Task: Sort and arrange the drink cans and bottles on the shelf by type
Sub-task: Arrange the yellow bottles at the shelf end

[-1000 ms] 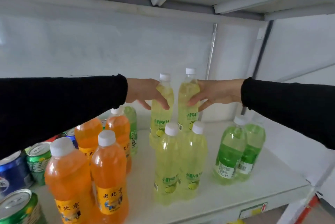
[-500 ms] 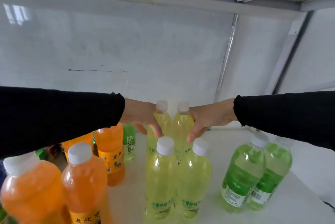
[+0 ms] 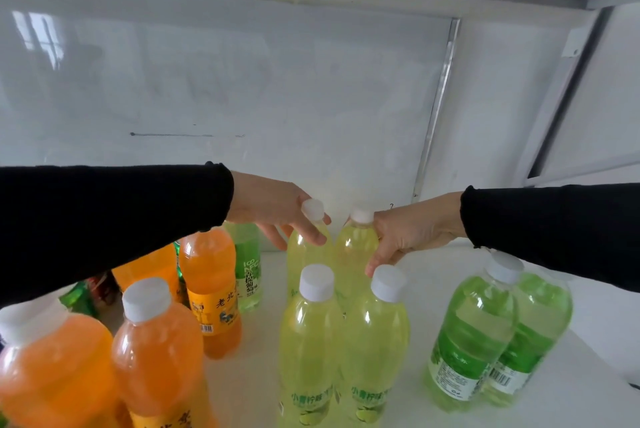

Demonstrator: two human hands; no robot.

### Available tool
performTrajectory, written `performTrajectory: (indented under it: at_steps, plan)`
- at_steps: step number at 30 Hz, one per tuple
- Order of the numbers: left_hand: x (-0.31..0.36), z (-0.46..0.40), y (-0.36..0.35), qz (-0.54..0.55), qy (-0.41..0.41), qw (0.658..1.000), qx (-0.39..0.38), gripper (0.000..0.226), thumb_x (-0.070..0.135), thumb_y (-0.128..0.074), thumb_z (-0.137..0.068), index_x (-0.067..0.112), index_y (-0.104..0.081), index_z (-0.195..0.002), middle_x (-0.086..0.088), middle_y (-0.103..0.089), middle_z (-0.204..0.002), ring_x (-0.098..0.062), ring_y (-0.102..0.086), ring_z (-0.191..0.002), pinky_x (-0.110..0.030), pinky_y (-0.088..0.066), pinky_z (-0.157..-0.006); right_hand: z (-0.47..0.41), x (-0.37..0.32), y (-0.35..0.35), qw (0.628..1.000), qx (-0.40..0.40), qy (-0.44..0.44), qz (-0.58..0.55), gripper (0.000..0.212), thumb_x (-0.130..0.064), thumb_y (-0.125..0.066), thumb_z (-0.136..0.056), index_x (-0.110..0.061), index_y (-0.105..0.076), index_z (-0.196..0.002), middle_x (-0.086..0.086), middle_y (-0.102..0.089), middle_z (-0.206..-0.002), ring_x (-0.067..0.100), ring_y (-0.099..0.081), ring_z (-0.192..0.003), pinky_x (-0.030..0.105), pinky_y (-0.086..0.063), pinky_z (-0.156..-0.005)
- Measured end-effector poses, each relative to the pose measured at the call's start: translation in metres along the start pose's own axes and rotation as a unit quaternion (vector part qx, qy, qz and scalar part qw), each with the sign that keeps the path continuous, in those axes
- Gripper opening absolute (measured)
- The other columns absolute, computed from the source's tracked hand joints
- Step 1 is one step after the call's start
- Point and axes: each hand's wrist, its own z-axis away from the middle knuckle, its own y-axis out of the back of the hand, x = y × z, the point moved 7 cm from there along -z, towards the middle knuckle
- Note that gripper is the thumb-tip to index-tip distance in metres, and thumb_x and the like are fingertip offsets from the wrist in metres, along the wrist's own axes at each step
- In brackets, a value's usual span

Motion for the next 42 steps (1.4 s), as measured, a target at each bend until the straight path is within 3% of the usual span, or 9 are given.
performTrajectory:
  at_steps: [6, 14, 18, 22, 26, 31, 36, 40, 42]
  plan:
    - [0.001, 0.003, 0.004, 0.011, -0.017, 1.000, 0.011, 0.034, 0.027, -0.081, -0.081, 0.030, -0.073, -0.114, 0.005, -0.072, -0.117, -0.014, -0.065, -0.112, -0.033, -0.059, -0.089, 0.000, -0.001, -0.001, 1.000, 0.000, -0.003, 0.014, 0.047, -0.002, -0.072, -0.090, -0.015, -0.056, -0.133, 0.010, -0.065, -0.133, 0.023, -0.065, -0.120, 0.038, -0.053, -0.102]
    - [0.001, 0.003, 0.003, 0.016, -0.016, 1.000, -0.011, 0.033, 0.025, -0.079, -0.085, 0.028, -0.072, -0.117, 0.004, -0.071, -0.119, -0.015, -0.066, -0.112, -0.031, -0.059, -0.089, -0.004, 0.002, 0.001, 1.000, 0.008, -0.021, -0.013, 0.059, -0.003, -0.077, -0.086, -0.025, -0.051, -0.134, 0.005, -0.064, -0.133, 0.019, -0.068, -0.114, 0.035, -0.055, -0.096]
    - [0.003, 0.003, 0.002, 0.008, -0.020, 1.000, -0.021, 0.033, 0.025, -0.078, -0.085, 0.029, -0.072, -0.117, 0.006, -0.071, -0.118, -0.014, -0.066, -0.112, -0.031, -0.059, -0.089, -0.002, -0.001, -0.001, 1.000, 0.014, -0.022, 0.001, 0.054, -0.001, -0.074, -0.087, -0.020, -0.055, -0.133, 0.007, -0.066, -0.133, 0.017, -0.069, -0.112, 0.034, -0.055, -0.098]
    - [0.002, 0.004, 0.001, 0.010, -0.018, 0.999, -0.036, 0.033, 0.024, -0.079, -0.085, 0.029, -0.072, -0.117, 0.005, -0.070, -0.120, -0.014, -0.066, -0.113, -0.032, -0.059, -0.091, -0.001, 0.000, 0.001, 0.999, 0.030, -0.031, 0.017, 0.058, -0.005, -0.079, -0.085, -0.027, -0.053, -0.132, 0.002, -0.067, -0.129, 0.016, -0.069, -0.113, 0.033, -0.056, -0.096]
    - [0.003, 0.005, 0.001, 0.005, -0.016, 0.999, -0.047, 0.032, 0.023, -0.078, -0.086, 0.029, -0.072, -0.116, 0.004, -0.068, -0.125, -0.017, -0.065, -0.116, -0.031, -0.059, -0.089, 0.000, -0.004, -0.001, 0.996, 0.045, -0.026, 0.069, 0.045, -0.005, -0.077, -0.087, -0.021, -0.062, -0.127, -0.004, -0.072, -0.119, 0.010, -0.070, -0.107, 0.027, -0.057, -0.091]
    - [0.004, 0.006, 0.000, 0.015, -0.005, 0.999, -0.045, 0.040, 0.022, -0.077, -0.086, 0.026, -0.067, -0.124, 0.004, -0.069, -0.122, -0.018, -0.065, -0.115, -0.030, -0.059, -0.089, 0.004, -0.002, 0.000, 0.994, 0.059, -0.045, 0.083, 0.043, -0.019, -0.082, -0.084, -0.040, -0.061, -0.117, -0.018, -0.071, -0.110, 0.003, -0.070, -0.102, 0.033, -0.058, -0.092]
    - [0.002, 0.012, 0.002, 0.023, 0.017, 0.999, -0.025, 0.060, 0.029, -0.080, -0.083, 0.029, -0.054, -0.137, 0.007, -0.065, -0.114, -0.014, -0.063, -0.109, -0.030, -0.056, -0.093, 0.010, -0.004, 0.011, 0.991, 0.078, -0.048, 0.098, 0.065, -0.031, -0.084, -0.082, -0.035, -0.048, -0.135, -0.003, -0.064, -0.131, 0.012, -0.067, -0.115, 0.039, -0.057, -0.097]
    - [0.002, 0.019, 0.007, 0.023, 0.016, 0.999, -0.021, 0.069, 0.035, -0.079, -0.083, 0.027, -0.048, -0.144, 0.013, -0.065, -0.109, -0.008, -0.063, -0.105, -0.028, -0.054, -0.094, 0.022, -0.013, 0.022, 0.990, 0.098, -0.050, 0.088, 0.053, -0.028, -0.083, -0.082, -0.033, -0.051, -0.124, -0.003, -0.066, -0.122, 0.009, -0.068, -0.107, 0.029, -0.057, -0.087]
    - [0.003, 0.022, 0.013, 0.011, 0.009, 1.000, -0.007, 0.055, 0.037, -0.079, -0.082, 0.032, -0.056, -0.132, 0.017, -0.069, -0.103, -0.001, -0.067, -0.094, -0.025, -0.053, -0.094, 0.030, -0.022, 0.027, 0.987, 0.115, -0.050, 0.103, 0.056, -0.026, -0.082, -0.082, -0.031, -0.049, -0.127, -0.006, -0.066, -0.122, 0.005, -0.068, -0.105, 0.026, -0.054, -0.087]
